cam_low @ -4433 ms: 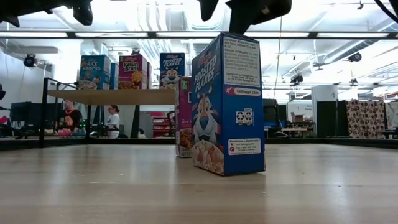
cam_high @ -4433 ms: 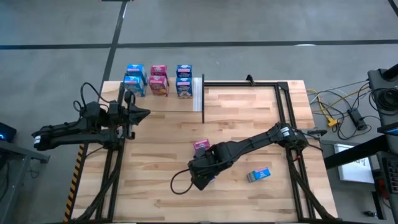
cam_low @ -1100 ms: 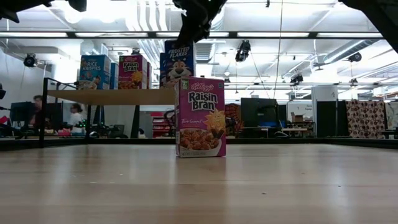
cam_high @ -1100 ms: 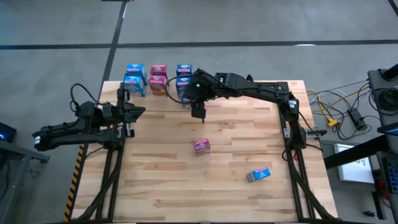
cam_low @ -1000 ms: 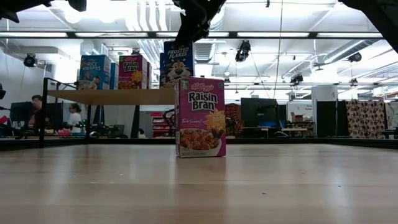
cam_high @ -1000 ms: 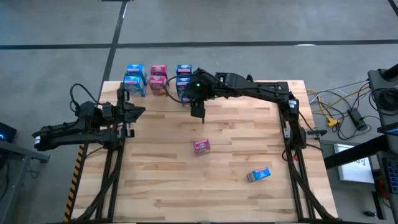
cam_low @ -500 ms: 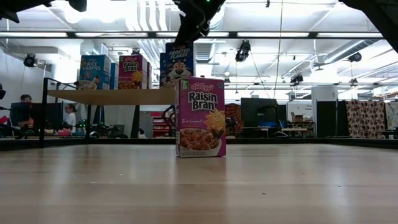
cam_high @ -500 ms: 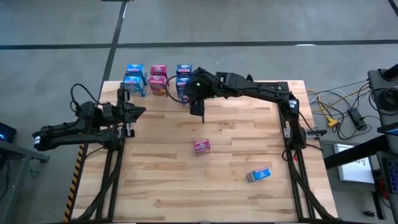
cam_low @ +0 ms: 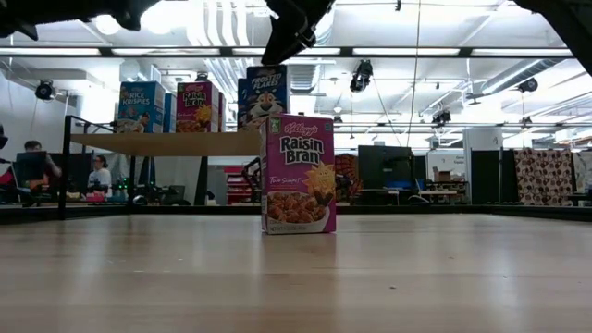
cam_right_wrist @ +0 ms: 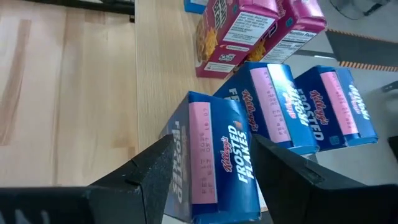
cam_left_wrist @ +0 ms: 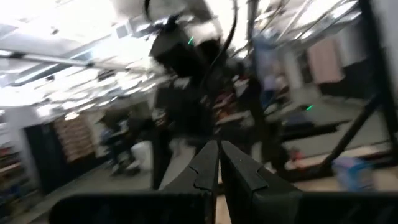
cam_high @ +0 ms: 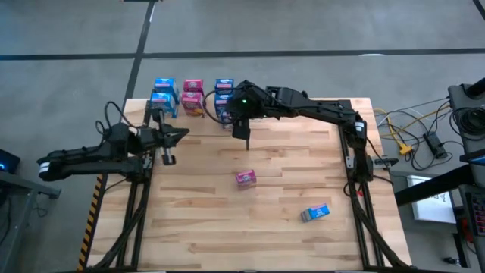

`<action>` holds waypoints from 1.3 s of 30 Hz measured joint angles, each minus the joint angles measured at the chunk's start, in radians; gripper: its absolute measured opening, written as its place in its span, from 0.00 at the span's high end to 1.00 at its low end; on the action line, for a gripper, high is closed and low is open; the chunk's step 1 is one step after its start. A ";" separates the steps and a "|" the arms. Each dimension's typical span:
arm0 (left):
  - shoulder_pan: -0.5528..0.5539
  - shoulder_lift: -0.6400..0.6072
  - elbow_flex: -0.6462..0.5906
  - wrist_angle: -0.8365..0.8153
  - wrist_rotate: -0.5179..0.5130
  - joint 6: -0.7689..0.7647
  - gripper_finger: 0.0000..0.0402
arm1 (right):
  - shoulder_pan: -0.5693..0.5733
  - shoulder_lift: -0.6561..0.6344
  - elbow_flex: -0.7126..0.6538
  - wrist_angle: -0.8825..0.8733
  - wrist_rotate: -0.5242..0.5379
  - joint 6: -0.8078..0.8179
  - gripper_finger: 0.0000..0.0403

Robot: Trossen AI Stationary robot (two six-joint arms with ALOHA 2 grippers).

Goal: Stack cereal on shelf
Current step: Put the blue cereal box on the shelf

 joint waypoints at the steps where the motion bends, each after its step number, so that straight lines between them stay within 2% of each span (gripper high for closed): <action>1: 0.000 0.011 0.000 0.000 -0.024 0.013 1.00 | 0.001 -0.005 0.000 0.000 0.000 0.000 0.50; 6: 0.000 0.053 0.000 0.000 -0.100 0.069 1.00 | 0.018 -0.046 0.000 -0.015 0.000 0.028 0.51; 9: 0.001 0.064 0.006 -0.007 -0.109 0.077 1.00 | 0.026 -0.075 0.000 -0.061 -0.001 0.046 0.56; 14: 0.001 0.070 0.022 -0.027 -0.111 0.074 1.00 | 0.023 -0.098 -0.001 -0.182 0.000 0.088 0.75; 18: 0.001 0.070 0.027 -0.028 -0.111 0.074 1.00 | 0.011 -0.098 -0.041 -0.185 0.001 0.095 0.94; 19: 0.001 0.070 0.028 -0.028 -0.111 0.074 1.00 | 0.008 -0.098 -0.056 -0.174 0.001 0.095 0.96; 29: 0.001 0.069 0.028 -0.030 -0.111 0.074 1.00 | -0.021 -0.090 -0.192 -0.025 0.027 0.085 0.97; 39: 0.001 0.069 0.028 -0.028 -0.111 0.074 1.00 | -0.020 -0.090 -0.214 0.058 0.025 0.060 0.97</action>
